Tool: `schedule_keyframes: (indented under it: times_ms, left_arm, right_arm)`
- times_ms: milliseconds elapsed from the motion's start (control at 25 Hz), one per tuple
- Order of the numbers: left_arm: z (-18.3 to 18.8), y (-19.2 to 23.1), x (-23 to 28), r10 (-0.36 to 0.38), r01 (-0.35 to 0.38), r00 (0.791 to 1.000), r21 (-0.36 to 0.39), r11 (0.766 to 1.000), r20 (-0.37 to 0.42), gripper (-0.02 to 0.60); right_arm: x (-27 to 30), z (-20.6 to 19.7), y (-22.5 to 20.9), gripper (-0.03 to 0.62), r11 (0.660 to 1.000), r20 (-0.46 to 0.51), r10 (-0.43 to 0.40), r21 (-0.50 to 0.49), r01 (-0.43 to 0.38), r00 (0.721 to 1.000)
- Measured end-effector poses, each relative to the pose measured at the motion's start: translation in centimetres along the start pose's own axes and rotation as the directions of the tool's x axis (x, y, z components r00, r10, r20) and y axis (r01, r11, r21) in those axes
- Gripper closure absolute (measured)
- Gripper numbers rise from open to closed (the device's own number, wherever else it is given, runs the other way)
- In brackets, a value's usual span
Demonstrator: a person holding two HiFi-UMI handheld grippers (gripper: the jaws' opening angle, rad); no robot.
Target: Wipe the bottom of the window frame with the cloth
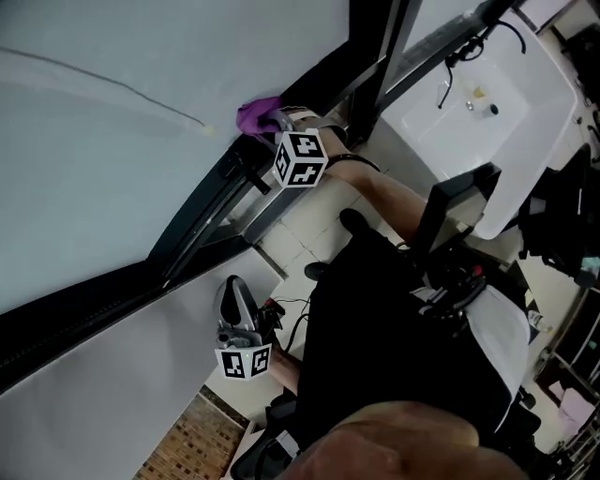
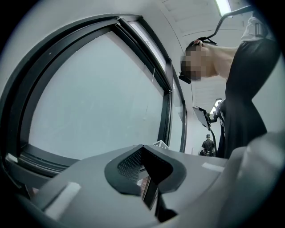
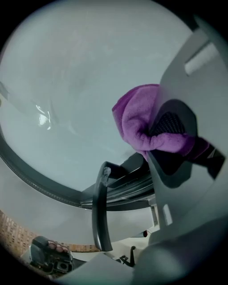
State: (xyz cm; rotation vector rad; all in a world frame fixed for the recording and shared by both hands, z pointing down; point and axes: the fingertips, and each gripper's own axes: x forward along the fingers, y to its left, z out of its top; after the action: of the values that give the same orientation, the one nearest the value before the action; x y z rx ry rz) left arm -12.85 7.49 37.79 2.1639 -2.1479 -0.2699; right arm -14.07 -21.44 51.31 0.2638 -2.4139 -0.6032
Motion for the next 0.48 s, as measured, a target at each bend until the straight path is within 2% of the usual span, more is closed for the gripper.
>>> schedule_keyframes:
  times_ms: [240,480]
  left_arm:
    - [0.1,0.0,0.1,-0.01,0.01,1.0,0.001,1.0,0.004,0.581]
    - [-0.4,0.1,0.5,-0.011,0.011,1.0,-0.007,1.0,-0.001,0.581]
  right_arm:
    - [-0.7,-2.1,-1.7,0.534,0.998,-0.058,-0.055,-0.025,0.053,0.997]
    - [-2.3,-7.8,-7.0,0.534,0.988,-0.176,-0.153,0.003,0.156,0.972]
